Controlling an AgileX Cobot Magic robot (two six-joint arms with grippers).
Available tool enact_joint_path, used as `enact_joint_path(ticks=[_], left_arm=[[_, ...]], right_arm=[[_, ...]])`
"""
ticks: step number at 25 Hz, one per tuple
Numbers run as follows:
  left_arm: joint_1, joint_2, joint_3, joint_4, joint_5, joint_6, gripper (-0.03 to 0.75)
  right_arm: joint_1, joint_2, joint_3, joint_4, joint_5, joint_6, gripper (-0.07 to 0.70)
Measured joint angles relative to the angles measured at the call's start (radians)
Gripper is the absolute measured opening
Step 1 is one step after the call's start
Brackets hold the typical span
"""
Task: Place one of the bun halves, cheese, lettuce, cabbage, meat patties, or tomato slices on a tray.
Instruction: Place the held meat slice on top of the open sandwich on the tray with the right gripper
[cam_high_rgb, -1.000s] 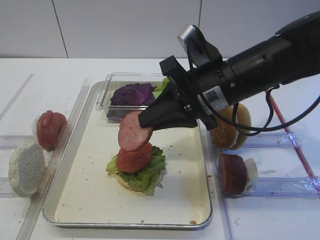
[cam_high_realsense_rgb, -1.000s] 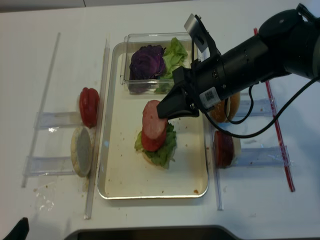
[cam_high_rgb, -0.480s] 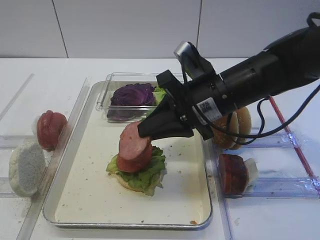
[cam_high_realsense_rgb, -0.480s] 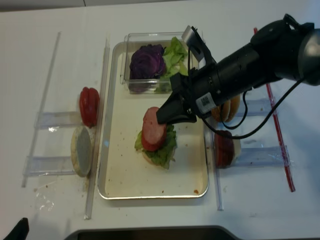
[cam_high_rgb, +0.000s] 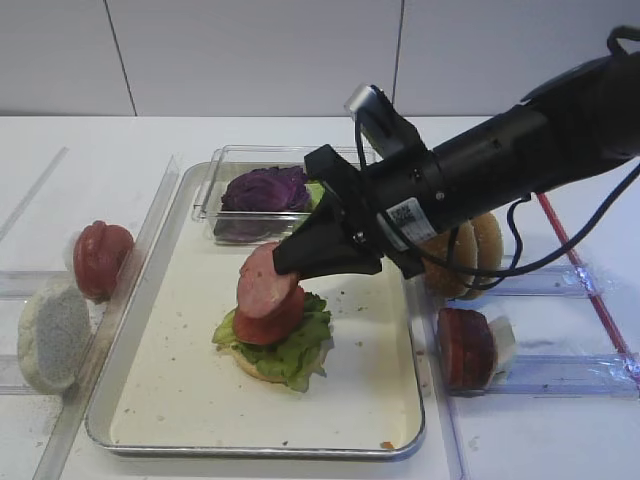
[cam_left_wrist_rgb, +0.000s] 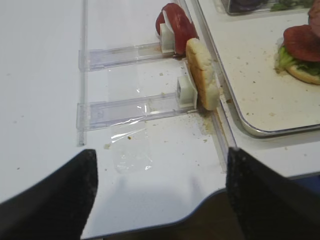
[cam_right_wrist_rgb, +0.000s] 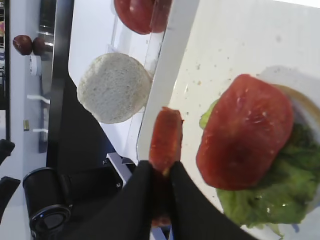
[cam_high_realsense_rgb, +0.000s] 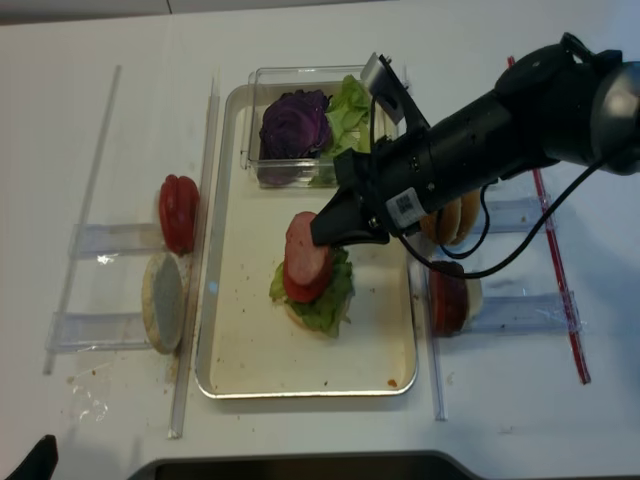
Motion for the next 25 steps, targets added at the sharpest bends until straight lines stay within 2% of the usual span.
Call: enact_joint_path(ticks=[12,25], left_arm=[[0.000,0.000,0.000,0.000,0.000,0.000,0.492],[0.000,0.000,0.000,0.000,0.000,0.000,0.492]], right_arm=[[0.006,0.071,0.000,0.009,0.002,-0.011,0.104],[0.008,0.073,0.000,0.013,-0.024,-0.022,0.116]])
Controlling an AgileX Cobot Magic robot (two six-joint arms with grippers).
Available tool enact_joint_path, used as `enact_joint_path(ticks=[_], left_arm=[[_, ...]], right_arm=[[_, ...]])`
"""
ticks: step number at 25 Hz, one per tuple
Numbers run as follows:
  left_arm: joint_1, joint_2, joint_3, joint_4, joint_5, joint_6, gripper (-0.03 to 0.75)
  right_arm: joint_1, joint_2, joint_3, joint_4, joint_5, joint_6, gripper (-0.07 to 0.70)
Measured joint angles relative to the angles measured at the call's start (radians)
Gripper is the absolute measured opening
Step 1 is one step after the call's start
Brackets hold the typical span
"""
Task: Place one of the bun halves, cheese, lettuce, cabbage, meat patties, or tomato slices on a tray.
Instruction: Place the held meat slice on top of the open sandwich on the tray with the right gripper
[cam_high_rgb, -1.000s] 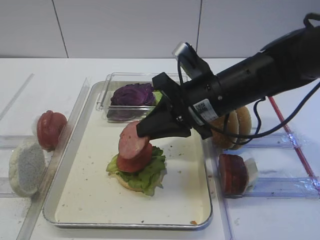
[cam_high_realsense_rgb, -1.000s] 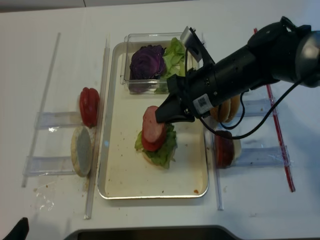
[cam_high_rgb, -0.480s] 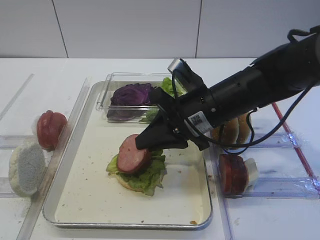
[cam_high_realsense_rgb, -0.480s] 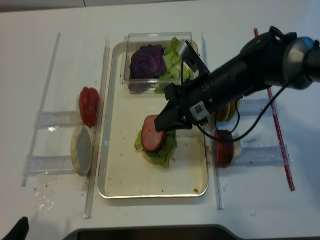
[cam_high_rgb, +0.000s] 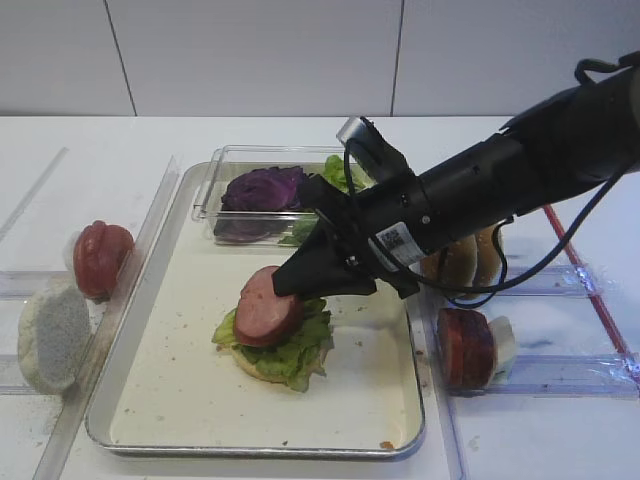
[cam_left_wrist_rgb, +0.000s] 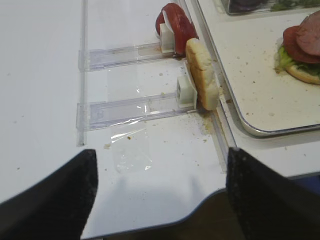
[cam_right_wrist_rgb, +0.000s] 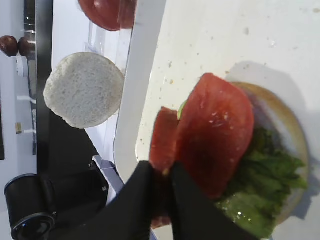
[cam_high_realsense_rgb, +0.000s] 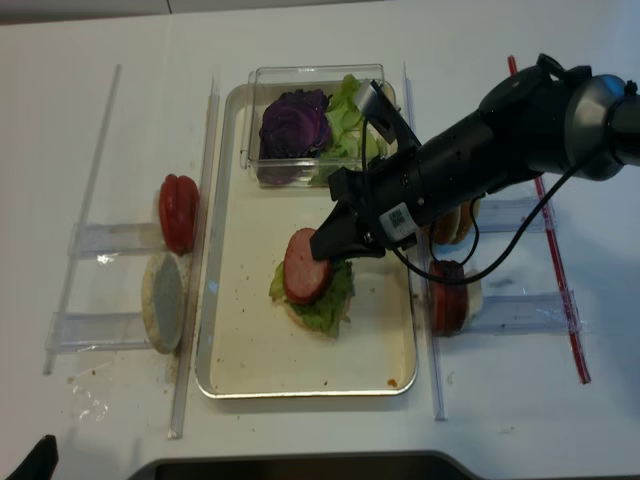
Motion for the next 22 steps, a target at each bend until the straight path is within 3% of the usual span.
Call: enact_joint_path(ticks=[2,7,10,22], left_arm=[[0.000,0.000,0.000,0.000,0.000,0.000,0.492],[0.000,0.000,0.000,0.000,0.000,0.000,0.492],[0.000,0.000,0.000,0.000,0.000,0.000,0.492],[0.000,0.000,0.000,0.000,0.000,0.000,0.492]], right_arm=[[0.000,0.000,0.000,0.000,0.000,0.000,0.162],[0.000,0.000,0.000,0.000,0.002,0.000,0.377],[0.000,0.000,0.000,0.000,0.013,0.000,0.449],[0.000,0.000,0.000,-0.021,0.035,0.020,0.471]])
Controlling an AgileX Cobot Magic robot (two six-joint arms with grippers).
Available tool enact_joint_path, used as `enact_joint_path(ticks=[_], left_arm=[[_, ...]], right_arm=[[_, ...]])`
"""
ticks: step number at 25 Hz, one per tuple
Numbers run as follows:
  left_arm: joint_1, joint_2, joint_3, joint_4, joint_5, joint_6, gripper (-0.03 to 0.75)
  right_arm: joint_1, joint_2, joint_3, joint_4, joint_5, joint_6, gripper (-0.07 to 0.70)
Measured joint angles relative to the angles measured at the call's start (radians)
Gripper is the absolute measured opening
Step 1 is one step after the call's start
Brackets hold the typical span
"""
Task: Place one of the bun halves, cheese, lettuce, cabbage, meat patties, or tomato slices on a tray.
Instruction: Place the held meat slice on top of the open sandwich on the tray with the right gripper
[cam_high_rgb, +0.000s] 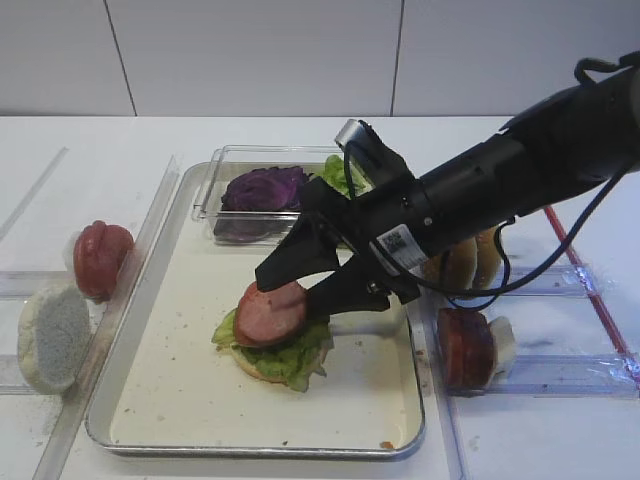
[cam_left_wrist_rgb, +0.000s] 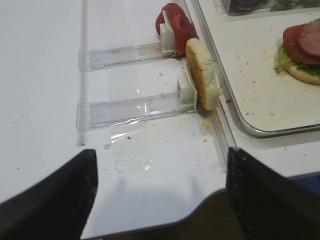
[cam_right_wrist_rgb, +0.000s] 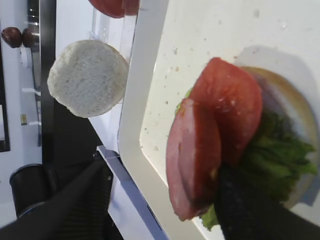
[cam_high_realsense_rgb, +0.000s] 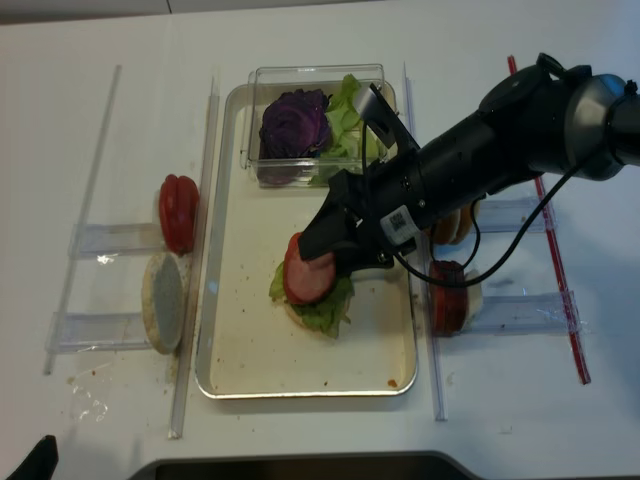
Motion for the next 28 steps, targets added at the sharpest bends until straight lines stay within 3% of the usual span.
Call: enact_joint_path(ticks=[5,28], left_arm=[[0.000,0.000,0.000,0.000,0.000,0.000,0.492],[0.000,0.000,0.000,0.000,0.000,0.000,0.492]], right_arm=[[0.000,0.000,0.000,-0.079,-0.028,0.046,0.472],[0.000,-0.081,0.000,-0.185,-0.106,0.137,0.472]])
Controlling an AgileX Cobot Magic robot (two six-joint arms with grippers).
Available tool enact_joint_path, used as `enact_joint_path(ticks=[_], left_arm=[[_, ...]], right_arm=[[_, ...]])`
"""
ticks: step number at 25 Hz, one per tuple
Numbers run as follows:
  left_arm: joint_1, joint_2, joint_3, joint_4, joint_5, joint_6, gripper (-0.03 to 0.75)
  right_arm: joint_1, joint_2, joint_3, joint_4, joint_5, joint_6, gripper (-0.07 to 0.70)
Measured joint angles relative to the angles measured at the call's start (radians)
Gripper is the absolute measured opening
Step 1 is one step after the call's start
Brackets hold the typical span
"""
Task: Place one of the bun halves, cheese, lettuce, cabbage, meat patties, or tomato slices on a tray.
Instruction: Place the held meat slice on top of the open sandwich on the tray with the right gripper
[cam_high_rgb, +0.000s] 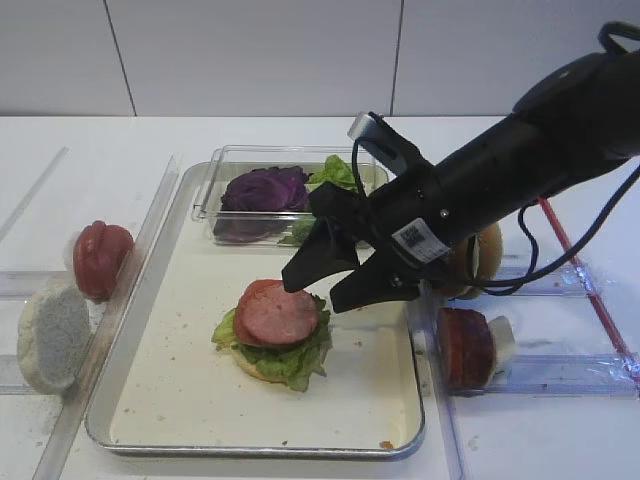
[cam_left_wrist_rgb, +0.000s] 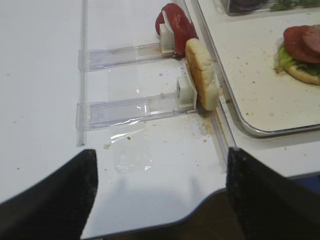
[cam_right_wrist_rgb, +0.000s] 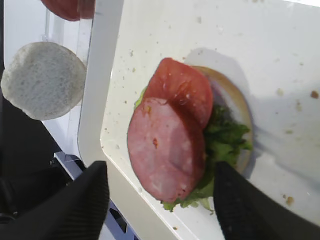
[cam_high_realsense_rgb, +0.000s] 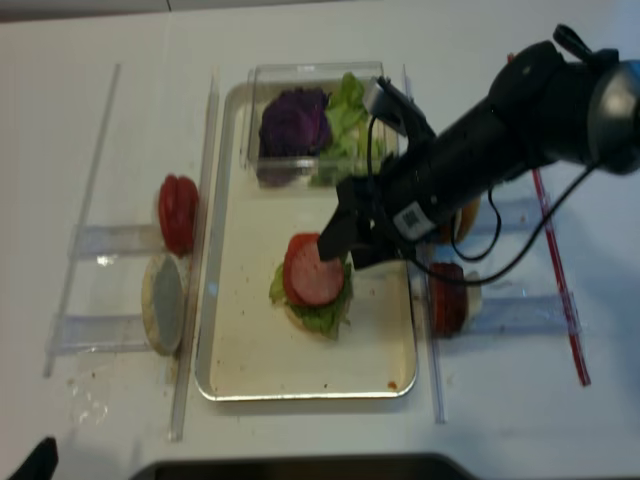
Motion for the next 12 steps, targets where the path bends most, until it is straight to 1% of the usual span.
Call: enact_joint_path(ticks=[6,10,12], left_arm=[[0.000,0.000,0.000,0.000,0.000,0.000,0.492],[0.000,0.000,0.000,0.000,0.000,0.000,0.492],[0.000,0.000,0.000,0.000,0.000,0.000,0.492]], right_arm=[[0.000,-0.063,0.000,-0.055,0.004,0.053,0.472],[0.000,-0.111,0.000,-0.104,0.017,0.100,0.472],[0.000,-0.127,0.000,-0.114,0.036,0.113,0.472]])
